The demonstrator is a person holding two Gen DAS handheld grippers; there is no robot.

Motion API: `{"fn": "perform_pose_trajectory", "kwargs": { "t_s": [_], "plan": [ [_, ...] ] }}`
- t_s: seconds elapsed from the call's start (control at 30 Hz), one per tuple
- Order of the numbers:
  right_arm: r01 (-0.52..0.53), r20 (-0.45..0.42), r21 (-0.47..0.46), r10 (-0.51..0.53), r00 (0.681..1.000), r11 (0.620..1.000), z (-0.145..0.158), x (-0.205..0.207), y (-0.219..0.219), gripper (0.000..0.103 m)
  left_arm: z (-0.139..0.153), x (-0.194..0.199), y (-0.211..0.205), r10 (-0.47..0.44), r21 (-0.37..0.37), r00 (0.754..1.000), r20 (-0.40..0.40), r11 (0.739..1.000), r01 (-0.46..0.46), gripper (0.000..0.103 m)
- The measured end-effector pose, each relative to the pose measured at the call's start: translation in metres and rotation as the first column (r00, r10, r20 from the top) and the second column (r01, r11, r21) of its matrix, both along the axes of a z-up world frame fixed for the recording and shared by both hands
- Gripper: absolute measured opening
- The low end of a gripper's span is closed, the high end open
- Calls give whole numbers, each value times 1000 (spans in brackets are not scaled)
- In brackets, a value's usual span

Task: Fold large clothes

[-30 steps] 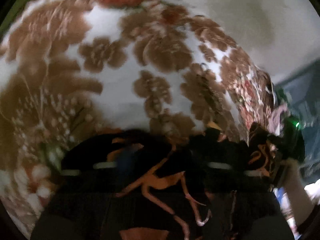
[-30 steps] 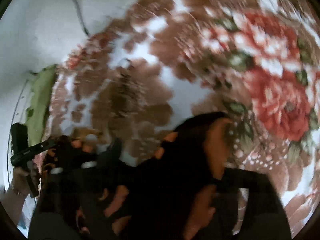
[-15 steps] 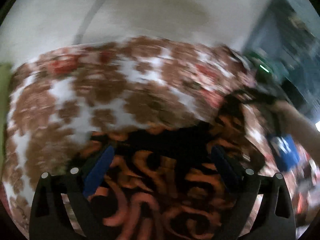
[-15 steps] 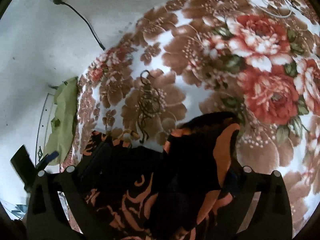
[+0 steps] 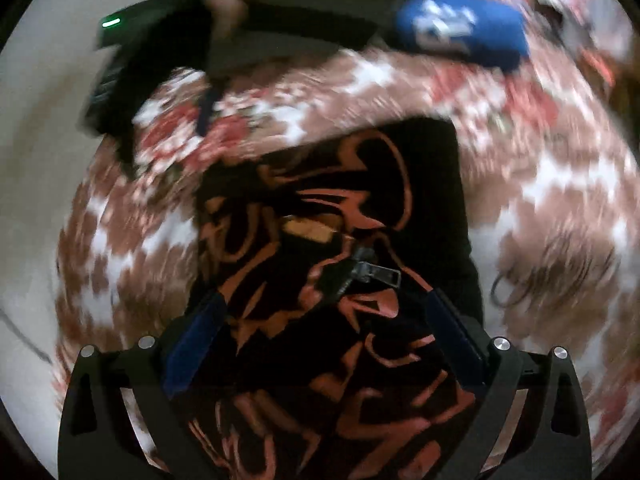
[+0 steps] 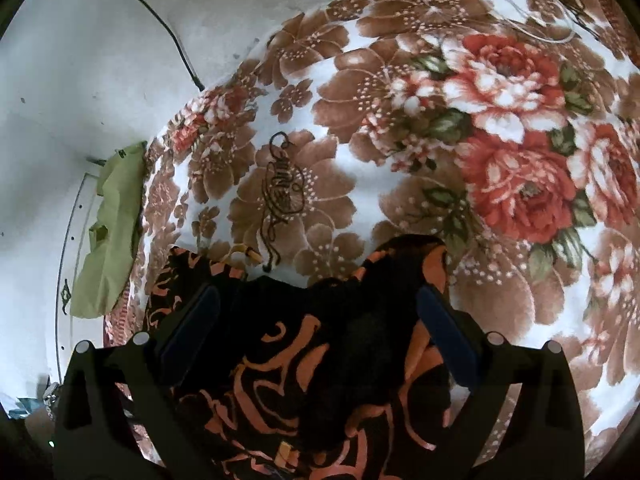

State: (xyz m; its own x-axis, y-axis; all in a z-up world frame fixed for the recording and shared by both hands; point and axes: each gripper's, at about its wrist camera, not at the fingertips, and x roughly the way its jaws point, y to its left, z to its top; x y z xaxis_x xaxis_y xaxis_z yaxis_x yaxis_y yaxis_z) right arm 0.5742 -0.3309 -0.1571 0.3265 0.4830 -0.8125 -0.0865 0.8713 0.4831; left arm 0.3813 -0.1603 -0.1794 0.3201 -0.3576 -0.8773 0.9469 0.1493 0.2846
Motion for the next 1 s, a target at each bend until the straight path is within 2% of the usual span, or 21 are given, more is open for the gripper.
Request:
{"fn": "perform_pose_trajectory", "kwargs": {
  "t_s": [0.17, 0.23, 0.27, 0.3, 0.33, 0.37, 0.47, 0.53, 0.63, 0.73, 0.9, 1.0],
  "plan": [
    [42, 103, -67, -35, 994, 997, 4, -47, -24, 98, -20, 9, -9, -46, 98, 998, 42, 994, 41, 97],
    [46, 135, -97, -33, 990, 994, -2, -76, -29, 98, -27, 10, -16, -75, 135, 996, 42, 988, 68, 93],
    [47, 144, -105, -31, 989, 993, -6, -89, -31, 98, -30, 11, -18, -85, 145, 996, 20, 986, 81, 86],
    [45, 151, -113, -28, 988, 993, -9, -99, -32, 98, -36, 14, -21, -91, 170, 996, 1, 981, 89, 68],
    [38, 161, -128, -17, 987, 991, -13, -111, -30, 98, -41, 15, -22, -90, 192, 996, 3, 977, 88, 44],
    [15, 177, -152, 12, 984, 988, -18, -127, -25, 98, -43, 17, -23, -91, 205, 996, 2, 975, 89, 39],
    [-39, 203, -231, 87, 975, 972, -30, -156, -9, 98, -30, 30, -20, -36, 154, 997, -67, 987, 46, 27],
    [-84, 199, -279, 143, 970, 957, -37, -166, 4, 98, -15, 44, -13, 25, 99, 993, -114, 995, -13, 17],
    [-189, 184, -409, 284, 941, 892, -48, -181, 34, 98, 5, 60, -5, 84, 24, 981, -177, 996, -81, 13],
    [-232, 149, -485, 341, 928, 843, -61, -184, 44, 98, 21, 84, 2, 133, -38, 958, -253, 988, -147, 10],
    [-242, 83, -490, 321, 943, 837, -80, -177, 32, 98, 43, 144, 20, 245, -123, 905, -347, 945, -303, 10],
    [-233, 61, -509, 304, 951, 829, -90, -177, 26, 98, 38, 180, 34, 313, -137, 866, -390, 910, -391, 10]
  ]
}}
